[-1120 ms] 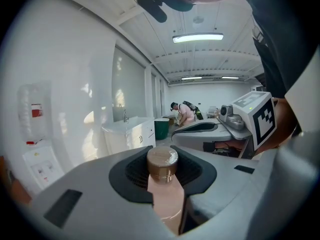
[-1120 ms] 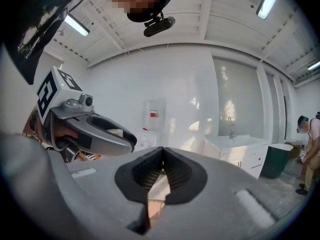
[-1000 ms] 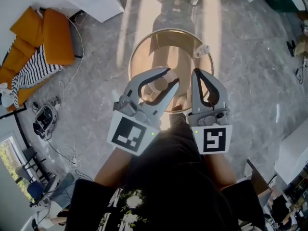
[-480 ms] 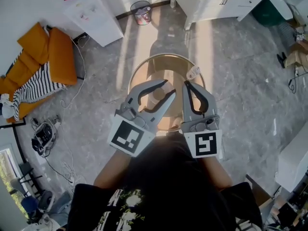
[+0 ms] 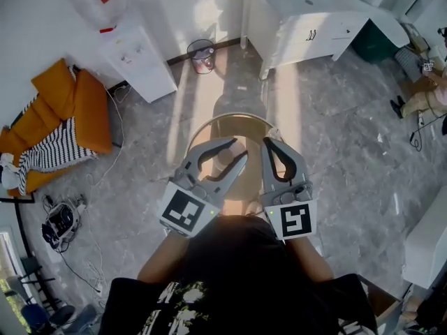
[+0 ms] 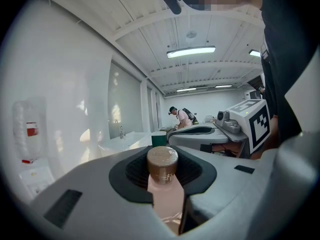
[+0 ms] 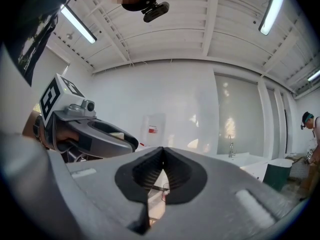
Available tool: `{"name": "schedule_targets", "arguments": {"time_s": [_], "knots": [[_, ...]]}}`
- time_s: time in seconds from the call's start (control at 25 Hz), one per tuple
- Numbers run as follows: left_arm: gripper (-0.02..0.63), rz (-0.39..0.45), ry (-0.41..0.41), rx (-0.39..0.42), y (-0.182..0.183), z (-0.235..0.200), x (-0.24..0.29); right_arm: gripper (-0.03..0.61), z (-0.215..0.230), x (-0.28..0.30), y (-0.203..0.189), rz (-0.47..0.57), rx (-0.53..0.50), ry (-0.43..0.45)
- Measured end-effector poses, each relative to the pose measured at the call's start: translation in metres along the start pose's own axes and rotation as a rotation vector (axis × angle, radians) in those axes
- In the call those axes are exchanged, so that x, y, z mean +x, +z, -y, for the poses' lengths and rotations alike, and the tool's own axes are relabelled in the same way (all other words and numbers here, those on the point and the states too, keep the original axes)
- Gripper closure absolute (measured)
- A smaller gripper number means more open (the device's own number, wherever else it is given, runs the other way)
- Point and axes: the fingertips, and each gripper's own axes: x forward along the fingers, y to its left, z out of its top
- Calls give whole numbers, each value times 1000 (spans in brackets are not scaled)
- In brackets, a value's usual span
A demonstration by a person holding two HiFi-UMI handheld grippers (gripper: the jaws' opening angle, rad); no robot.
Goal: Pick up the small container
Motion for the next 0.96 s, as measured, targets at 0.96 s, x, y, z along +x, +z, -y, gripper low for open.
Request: {"name": "schedule_targets", "arguments": {"time_s": [0.96], "knots": [[491, 11, -51, 126, 22, 7, 2, 583, 3, 0, 17, 11, -43, 13]]}}
